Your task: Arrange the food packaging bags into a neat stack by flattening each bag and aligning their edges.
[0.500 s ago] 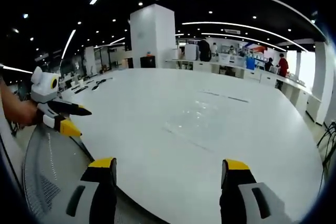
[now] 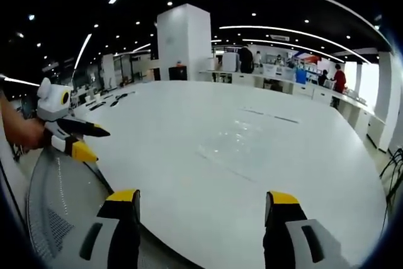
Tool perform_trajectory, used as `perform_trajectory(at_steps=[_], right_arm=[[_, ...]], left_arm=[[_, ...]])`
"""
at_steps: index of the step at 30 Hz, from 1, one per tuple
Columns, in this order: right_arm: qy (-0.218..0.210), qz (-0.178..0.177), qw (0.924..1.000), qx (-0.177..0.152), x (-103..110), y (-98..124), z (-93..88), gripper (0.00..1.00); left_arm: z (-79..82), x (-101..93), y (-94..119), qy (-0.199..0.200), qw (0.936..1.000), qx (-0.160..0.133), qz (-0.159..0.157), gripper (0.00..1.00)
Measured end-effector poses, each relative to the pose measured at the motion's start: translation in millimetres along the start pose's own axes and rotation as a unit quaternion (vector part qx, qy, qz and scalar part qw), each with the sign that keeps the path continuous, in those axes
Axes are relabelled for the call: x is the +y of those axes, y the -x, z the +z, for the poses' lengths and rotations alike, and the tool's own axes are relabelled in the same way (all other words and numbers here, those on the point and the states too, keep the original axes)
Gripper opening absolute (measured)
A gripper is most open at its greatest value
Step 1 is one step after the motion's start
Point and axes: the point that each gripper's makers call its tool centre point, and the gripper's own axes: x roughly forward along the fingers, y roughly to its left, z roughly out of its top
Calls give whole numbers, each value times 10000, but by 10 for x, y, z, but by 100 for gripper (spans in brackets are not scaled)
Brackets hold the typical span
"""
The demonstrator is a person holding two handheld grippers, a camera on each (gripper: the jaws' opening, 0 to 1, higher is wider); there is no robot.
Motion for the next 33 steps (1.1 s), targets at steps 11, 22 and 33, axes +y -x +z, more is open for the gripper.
perform_trajectory(at_steps=[11,22,33], right_arm=[[35,19,10000,7,-8,-11,-8,80],[88,47,9999,59,12,-13,-15,78],[112,68,9999,94,12,-23,-31,78]], left_arm=[[-12,17,-6,-24,10000,6,10,77],[9,-3,3,-44,10000,-5,28,77],[25,6,2,-69,10000,-31,62,76]])
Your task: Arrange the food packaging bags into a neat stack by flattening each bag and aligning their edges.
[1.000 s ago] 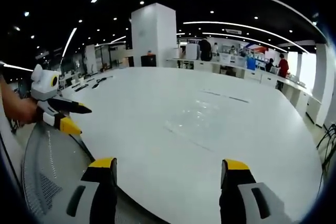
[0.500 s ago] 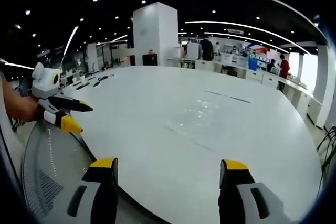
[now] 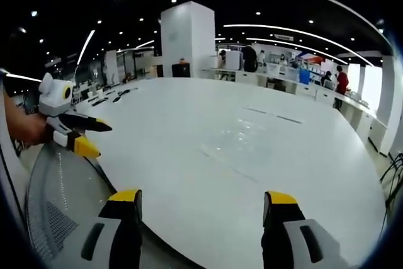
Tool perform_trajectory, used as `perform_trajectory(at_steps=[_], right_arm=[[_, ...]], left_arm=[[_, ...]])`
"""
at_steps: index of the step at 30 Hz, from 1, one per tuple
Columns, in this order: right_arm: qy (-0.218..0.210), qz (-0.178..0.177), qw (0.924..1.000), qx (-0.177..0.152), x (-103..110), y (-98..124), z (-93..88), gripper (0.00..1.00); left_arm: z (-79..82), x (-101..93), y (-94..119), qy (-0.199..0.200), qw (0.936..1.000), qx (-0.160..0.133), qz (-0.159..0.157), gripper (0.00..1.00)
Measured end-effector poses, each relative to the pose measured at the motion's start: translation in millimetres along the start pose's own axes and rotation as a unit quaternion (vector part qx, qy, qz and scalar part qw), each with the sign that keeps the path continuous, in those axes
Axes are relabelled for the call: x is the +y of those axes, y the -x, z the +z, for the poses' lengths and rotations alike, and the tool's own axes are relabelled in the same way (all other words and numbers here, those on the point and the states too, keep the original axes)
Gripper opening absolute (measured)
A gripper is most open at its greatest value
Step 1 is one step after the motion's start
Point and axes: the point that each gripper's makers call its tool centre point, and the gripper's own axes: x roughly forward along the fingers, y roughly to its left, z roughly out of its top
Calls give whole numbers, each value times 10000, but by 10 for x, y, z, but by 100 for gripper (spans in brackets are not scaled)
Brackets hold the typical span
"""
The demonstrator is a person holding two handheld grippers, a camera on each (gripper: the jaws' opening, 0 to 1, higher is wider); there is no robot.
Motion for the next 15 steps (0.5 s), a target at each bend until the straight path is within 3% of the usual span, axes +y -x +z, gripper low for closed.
perform_trajectory(at_steps=[15], right_arm=[[41,52,10000,30,24,7,3,78]], left_arm=[[2,26,-9,-30,10000,-29,48,76]])
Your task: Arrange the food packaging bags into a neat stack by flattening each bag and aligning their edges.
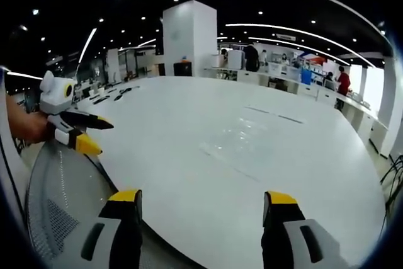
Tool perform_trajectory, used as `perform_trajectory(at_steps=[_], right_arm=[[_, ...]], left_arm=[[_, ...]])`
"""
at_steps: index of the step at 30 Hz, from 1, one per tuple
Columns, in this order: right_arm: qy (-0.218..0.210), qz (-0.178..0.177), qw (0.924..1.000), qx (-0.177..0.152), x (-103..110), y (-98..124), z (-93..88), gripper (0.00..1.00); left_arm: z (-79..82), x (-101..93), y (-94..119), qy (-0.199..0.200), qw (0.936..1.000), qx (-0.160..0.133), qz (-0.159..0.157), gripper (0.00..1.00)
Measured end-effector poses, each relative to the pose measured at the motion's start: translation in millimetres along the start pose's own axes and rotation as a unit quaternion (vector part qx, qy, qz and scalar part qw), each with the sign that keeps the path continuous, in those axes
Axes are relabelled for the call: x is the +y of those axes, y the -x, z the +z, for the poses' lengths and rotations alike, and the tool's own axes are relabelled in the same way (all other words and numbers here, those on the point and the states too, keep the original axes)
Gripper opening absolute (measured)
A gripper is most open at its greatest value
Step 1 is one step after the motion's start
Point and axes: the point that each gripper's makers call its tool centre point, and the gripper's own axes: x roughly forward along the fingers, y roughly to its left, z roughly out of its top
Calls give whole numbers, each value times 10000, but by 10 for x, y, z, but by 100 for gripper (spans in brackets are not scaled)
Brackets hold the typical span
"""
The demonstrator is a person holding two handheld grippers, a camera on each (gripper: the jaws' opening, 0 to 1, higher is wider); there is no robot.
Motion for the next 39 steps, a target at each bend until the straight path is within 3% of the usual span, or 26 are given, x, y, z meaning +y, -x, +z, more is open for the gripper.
perform_trajectory(at_steps=[18,39], right_arm=[[-78,136,9999,31,11,-4,-1,78],[155,425,9987,220,-92,-69,-80,71]], left_arm=[[76,-111,39,-73,10000,7,19,75],[3,-48,7,-137,9999,76,-21,75]])
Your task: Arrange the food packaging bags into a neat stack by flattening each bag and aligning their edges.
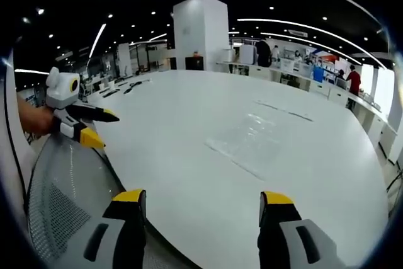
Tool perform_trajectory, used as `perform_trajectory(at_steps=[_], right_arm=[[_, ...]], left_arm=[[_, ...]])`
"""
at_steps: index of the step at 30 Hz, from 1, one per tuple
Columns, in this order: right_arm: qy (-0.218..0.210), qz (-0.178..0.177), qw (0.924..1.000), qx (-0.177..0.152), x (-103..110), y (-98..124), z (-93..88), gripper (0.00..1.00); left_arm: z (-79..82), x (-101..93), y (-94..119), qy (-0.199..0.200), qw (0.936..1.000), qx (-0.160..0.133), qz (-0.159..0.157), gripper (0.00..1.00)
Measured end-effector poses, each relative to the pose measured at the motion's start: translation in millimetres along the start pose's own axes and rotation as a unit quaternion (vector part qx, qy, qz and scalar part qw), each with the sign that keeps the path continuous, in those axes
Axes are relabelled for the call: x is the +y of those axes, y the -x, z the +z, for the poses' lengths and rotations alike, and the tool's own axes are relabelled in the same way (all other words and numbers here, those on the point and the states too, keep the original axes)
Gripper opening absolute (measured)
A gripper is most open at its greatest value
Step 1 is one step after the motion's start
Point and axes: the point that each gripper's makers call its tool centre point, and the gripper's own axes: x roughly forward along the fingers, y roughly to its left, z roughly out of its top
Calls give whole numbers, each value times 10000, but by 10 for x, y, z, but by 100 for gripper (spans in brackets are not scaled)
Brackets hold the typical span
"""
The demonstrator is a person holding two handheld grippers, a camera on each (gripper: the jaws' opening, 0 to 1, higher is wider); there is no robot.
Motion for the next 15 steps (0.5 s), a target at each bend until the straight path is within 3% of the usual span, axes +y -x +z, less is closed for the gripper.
perform_trajectory(at_steps=[15], right_arm=[[621,-14,9980,107,-268,-164,99,58]], left_arm=[[-29,27,-21,11,10000,13,-10,74]])
